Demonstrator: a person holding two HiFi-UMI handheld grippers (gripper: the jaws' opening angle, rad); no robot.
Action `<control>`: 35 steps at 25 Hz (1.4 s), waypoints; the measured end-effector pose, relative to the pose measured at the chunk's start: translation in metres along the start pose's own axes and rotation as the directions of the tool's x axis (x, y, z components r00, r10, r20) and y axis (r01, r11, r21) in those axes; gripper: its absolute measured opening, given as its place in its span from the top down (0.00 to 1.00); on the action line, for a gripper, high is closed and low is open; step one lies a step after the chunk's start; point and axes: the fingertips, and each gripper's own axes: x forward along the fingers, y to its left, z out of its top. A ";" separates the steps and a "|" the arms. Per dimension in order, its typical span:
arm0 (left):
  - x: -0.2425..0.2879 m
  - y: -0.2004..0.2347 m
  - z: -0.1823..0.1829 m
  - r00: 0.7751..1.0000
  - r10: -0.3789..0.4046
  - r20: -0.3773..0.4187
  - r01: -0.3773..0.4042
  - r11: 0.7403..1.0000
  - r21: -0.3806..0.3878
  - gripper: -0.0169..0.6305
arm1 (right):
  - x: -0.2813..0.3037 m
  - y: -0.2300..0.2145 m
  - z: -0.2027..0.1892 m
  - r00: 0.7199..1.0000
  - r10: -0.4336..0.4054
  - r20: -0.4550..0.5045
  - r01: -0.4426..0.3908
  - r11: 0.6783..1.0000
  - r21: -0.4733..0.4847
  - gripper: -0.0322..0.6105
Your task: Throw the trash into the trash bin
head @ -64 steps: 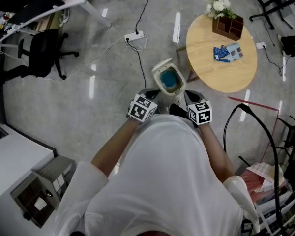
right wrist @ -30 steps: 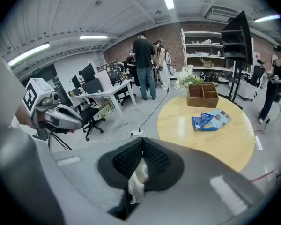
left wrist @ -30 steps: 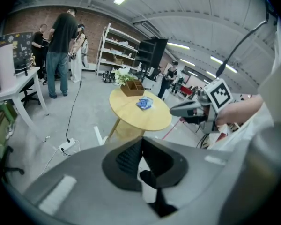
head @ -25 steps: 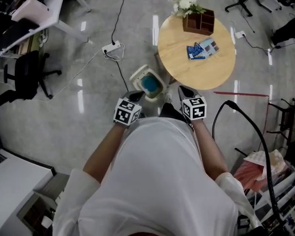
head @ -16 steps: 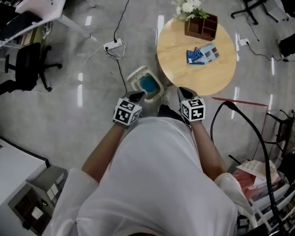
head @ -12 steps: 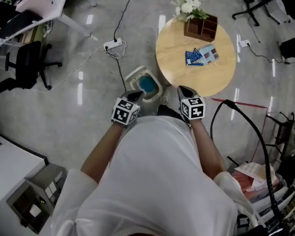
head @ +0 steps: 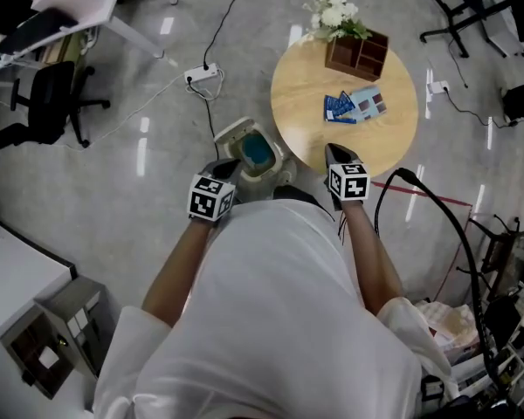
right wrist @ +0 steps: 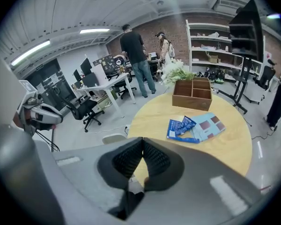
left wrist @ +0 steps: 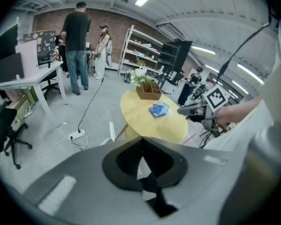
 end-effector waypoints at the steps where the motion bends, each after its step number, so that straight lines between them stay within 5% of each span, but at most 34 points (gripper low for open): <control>1: 0.001 0.000 0.000 1.000 0.008 0.001 -0.008 1.000 -0.009 0.97 | 0.002 -0.008 0.000 1.000 -0.006 -0.004 0.006 1.000 0.001 0.95; 19: 0.047 -0.016 0.031 0.998 0.065 0.012 -0.063 0.994 -0.093 0.97 | 0.039 -0.105 0.010 0.998 0.044 -0.054 -0.036 0.989 0.146 0.88; 35: 0.057 -0.012 0.030 0.993 0.119 -0.021 -0.120 0.980 -0.158 0.97 | 0.088 -0.149 0.013 0.990 0.049 -0.135 -0.026 0.985 0.170 0.82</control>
